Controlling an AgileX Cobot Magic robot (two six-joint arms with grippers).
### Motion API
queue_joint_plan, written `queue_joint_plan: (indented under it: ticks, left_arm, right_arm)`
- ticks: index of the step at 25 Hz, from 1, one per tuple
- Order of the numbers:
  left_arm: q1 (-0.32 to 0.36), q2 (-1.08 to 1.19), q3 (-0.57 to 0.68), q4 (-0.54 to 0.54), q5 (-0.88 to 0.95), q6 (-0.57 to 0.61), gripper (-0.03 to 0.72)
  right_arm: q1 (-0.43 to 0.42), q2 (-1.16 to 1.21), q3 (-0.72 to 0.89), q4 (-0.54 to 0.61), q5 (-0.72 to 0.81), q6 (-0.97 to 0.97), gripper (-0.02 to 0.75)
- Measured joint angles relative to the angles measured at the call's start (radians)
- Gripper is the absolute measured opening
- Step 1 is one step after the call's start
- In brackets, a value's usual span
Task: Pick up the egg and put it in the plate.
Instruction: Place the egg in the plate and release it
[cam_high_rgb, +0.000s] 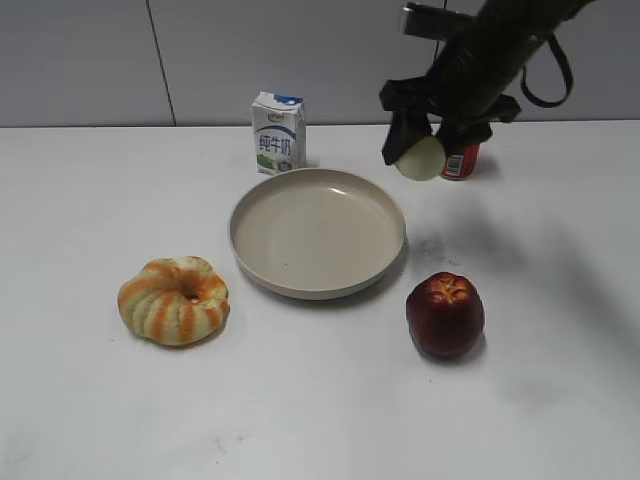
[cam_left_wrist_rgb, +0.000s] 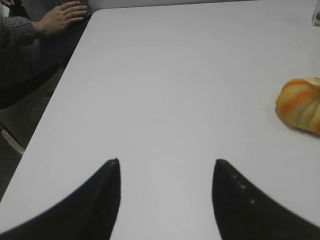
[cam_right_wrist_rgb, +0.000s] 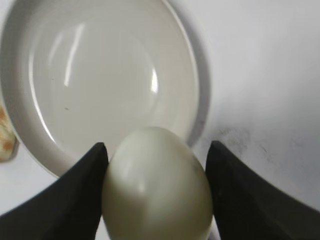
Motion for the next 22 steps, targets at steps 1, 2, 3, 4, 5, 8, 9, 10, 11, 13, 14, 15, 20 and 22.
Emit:
queue_joint_plan:
  ticks: [1,2,3,4,5,8,9,10,11,13,14,15,20,22]
  left_arm:
    - [0.0,0.0,0.0,0.0,0.0,0.0,0.446]
    - [0.0,0.0,0.0,0.0,0.0,0.0,0.446]
    - [0.0,0.0,0.0,0.0,0.0,0.0,0.446]
    - [0.0,0.0,0.0,0.0,0.0,0.0,0.446]
    - [0.0,0.0,0.0,0.0,0.0,0.0,0.446]
    - [0.0,0.0,0.0,0.0,0.0,0.0,0.446]
    - [0.0,0.0,0.0,0.0,0.0,0.0,0.446]
    - [0.0,0.0,0.0,0.0,0.0,0.0,0.446]
    - [0.0,0.0,0.0,0.0,0.0,0.0,0.446]
    - [0.0,0.0,0.0,0.0,0.0,0.0,0.446]
    - [0.0,0.0,0.0,0.0,0.0,0.0,0.446]
    - [0.0,0.0,0.0,0.0,0.0,0.0,0.446]
    - [0.0,0.0,0.0,0.0,0.0,0.0,0.446]
    - [0.0,0.0,0.0,0.0,0.0,0.0,0.446]
  right_arm:
    - [0.023,0.0,-0.008,0.0,-0.028,-0.011,0.441]
    - [0.046,0.002,-0.014,0.001,-0.054,-0.02,0.441]
    - [0.068,0.005,-0.016,0.001,-0.083,-0.025,0.441]
    - [0.085,0.013,-0.017,0.001,-0.109,-0.03,0.441]
    - [0.103,0.022,-0.018,0.0,-0.126,-0.034,0.441]
    - [0.145,0.074,-0.019,-0.014,-0.164,-0.048,0.441]
    - [0.152,0.092,-0.019,-0.017,-0.17,-0.053,0.441]
    - [0.157,0.112,-0.019,-0.02,-0.175,-0.055,0.441]
    - [0.161,0.134,-0.019,-0.021,-0.178,-0.056,0.441]
    - [0.162,0.175,-0.019,-0.022,-0.183,-0.057,0.441]
    - [0.162,0.189,-0.018,-0.024,-0.187,-0.058,0.442]
    - [0.162,0.198,-0.018,-0.028,-0.188,-0.058,0.456]
    - [0.162,0.205,-0.036,-0.036,-0.199,-0.07,0.638]
    - [0.162,0.205,-0.07,-0.041,-0.168,-0.072,0.638]
